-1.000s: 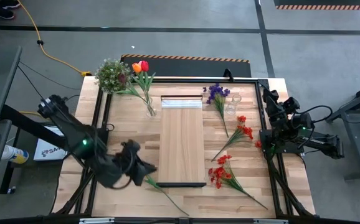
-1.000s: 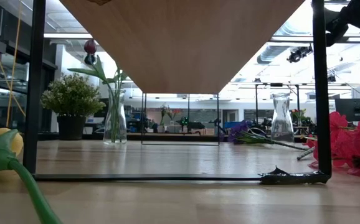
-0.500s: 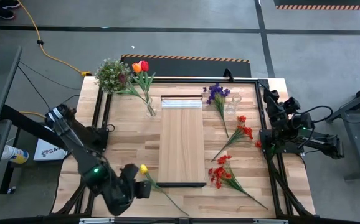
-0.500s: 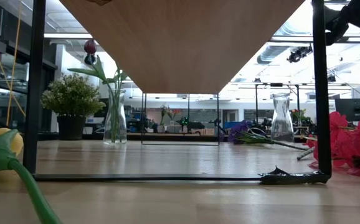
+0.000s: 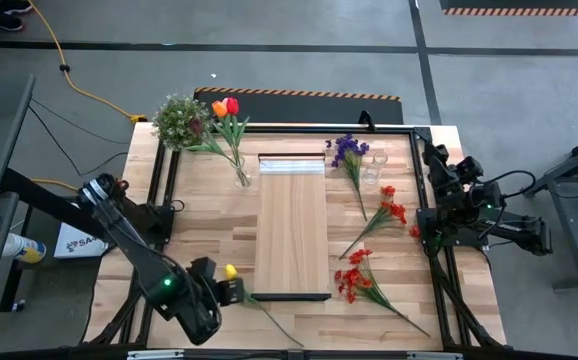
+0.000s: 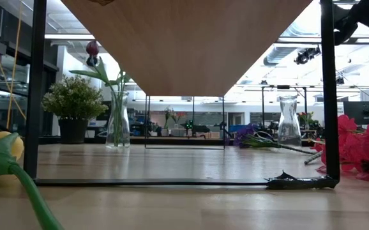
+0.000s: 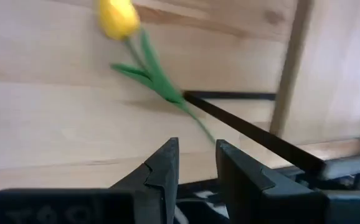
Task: Pick and place flowers into a vace then onto a shelf
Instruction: Put the yellow flower into the left transparent vase
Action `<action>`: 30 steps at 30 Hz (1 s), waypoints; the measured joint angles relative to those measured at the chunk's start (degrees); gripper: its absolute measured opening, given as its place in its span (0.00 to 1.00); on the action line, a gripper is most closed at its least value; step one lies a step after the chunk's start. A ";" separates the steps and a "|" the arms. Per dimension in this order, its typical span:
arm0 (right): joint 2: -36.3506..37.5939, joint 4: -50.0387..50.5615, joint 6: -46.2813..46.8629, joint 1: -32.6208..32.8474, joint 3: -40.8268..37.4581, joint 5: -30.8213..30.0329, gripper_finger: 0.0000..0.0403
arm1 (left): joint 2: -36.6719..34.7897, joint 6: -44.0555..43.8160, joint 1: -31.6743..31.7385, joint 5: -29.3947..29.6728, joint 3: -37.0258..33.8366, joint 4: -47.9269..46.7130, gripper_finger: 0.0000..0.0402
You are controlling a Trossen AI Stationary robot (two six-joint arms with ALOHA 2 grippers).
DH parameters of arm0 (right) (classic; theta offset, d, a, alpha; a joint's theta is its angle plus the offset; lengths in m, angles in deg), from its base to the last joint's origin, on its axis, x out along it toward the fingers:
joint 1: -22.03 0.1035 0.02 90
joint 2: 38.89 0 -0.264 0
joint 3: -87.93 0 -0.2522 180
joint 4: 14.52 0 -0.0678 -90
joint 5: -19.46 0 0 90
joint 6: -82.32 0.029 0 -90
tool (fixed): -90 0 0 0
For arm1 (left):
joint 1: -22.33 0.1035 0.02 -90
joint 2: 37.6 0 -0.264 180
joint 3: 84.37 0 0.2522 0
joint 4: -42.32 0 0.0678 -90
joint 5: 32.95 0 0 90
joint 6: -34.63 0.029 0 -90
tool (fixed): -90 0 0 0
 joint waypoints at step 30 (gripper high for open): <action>0.00 -2.02 1.40 0.00 0.00 1.72 0.67 | 0.75 -0.03 8.16 -6.73 -15.16 12.36 0.35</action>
